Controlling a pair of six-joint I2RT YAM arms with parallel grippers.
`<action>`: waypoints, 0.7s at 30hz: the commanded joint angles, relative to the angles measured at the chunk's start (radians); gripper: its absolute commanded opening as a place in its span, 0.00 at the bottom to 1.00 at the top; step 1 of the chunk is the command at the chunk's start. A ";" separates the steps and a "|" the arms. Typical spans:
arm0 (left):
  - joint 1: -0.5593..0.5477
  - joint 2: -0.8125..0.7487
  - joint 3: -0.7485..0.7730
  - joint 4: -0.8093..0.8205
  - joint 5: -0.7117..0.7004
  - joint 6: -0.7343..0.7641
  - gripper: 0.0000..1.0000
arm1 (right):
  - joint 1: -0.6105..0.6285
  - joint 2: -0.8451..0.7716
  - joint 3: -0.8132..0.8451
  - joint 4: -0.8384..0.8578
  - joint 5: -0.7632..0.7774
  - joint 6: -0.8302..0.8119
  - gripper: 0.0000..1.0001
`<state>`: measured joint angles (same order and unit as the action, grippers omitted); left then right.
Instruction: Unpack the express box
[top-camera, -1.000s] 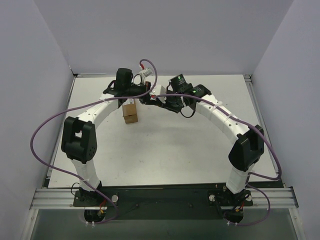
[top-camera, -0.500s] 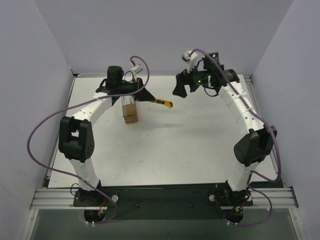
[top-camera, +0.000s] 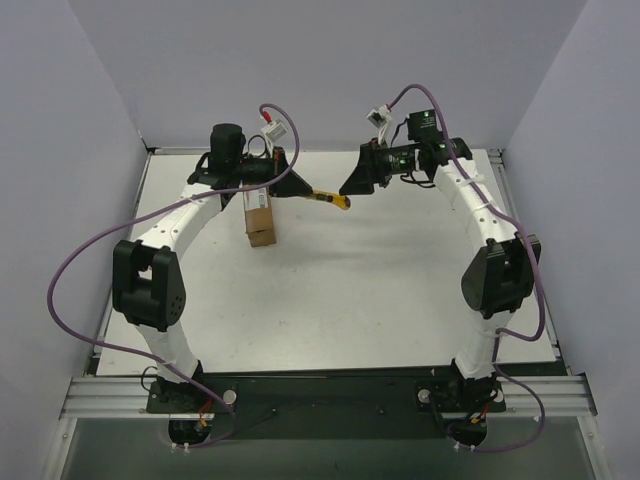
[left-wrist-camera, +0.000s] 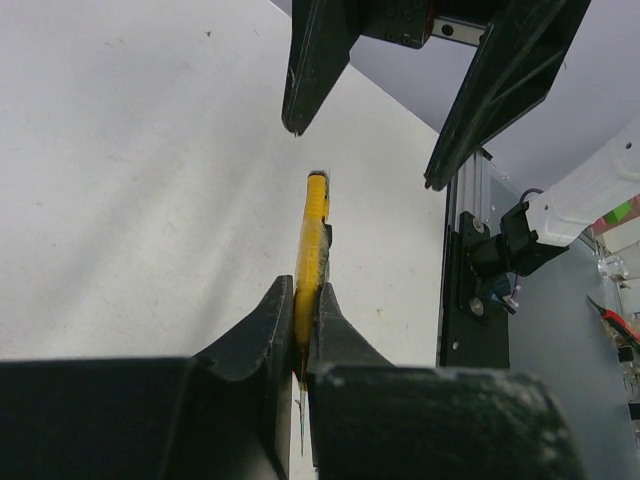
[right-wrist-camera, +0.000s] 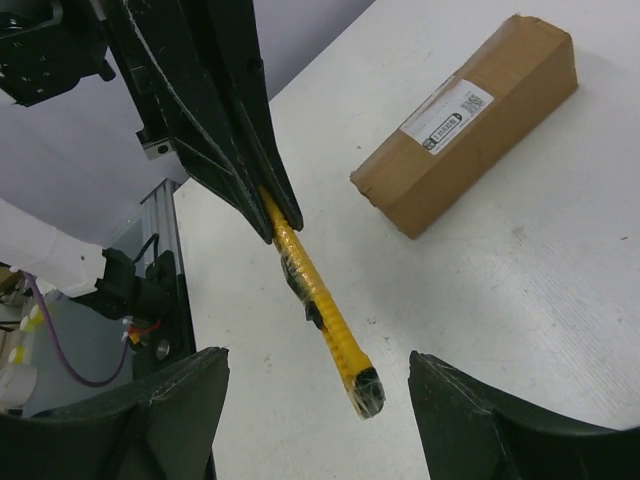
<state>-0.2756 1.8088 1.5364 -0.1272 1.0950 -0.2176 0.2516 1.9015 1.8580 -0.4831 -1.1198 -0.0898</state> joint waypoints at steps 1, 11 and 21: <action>-0.002 -0.043 0.021 0.112 0.034 -0.066 0.00 | 0.012 0.005 -0.011 0.000 -0.095 -0.030 0.72; -0.008 -0.032 -0.004 0.250 0.060 -0.203 0.00 | 0.034 0.034 -0.029 -0.017 -0.025 -0.080 0.47; 0.030 -0.034 0.031 -0.144 -0.095 0.281 0.51 | 0.054 -0.030 0.019 -0.252 0.142 -0.456 0.00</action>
<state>-0.2649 1.8084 1.5291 0.0051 1.1236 -0.2989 0.2787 1.9324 1.8259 -0.5335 -1.1736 -0.1993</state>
